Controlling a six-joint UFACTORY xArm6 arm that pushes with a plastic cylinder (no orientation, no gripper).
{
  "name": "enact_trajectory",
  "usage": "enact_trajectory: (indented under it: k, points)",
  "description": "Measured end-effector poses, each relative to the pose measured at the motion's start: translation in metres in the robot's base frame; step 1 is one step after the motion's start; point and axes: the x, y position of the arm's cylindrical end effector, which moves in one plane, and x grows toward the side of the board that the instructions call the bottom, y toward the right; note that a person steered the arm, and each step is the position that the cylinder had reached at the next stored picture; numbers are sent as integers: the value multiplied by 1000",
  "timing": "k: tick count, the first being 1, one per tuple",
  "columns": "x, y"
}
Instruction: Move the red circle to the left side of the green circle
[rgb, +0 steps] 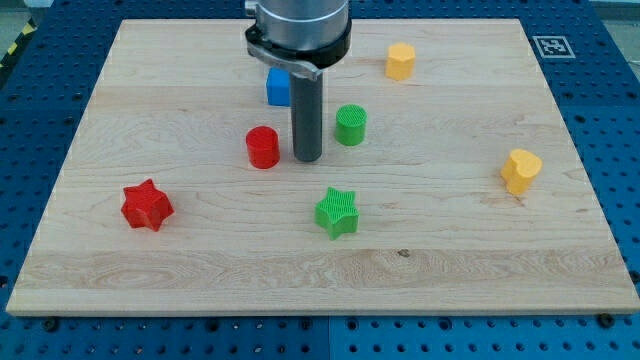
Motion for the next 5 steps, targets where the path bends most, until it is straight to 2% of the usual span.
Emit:
enact_trajectory:
  k: [5]
  points:
    - [10,-32]
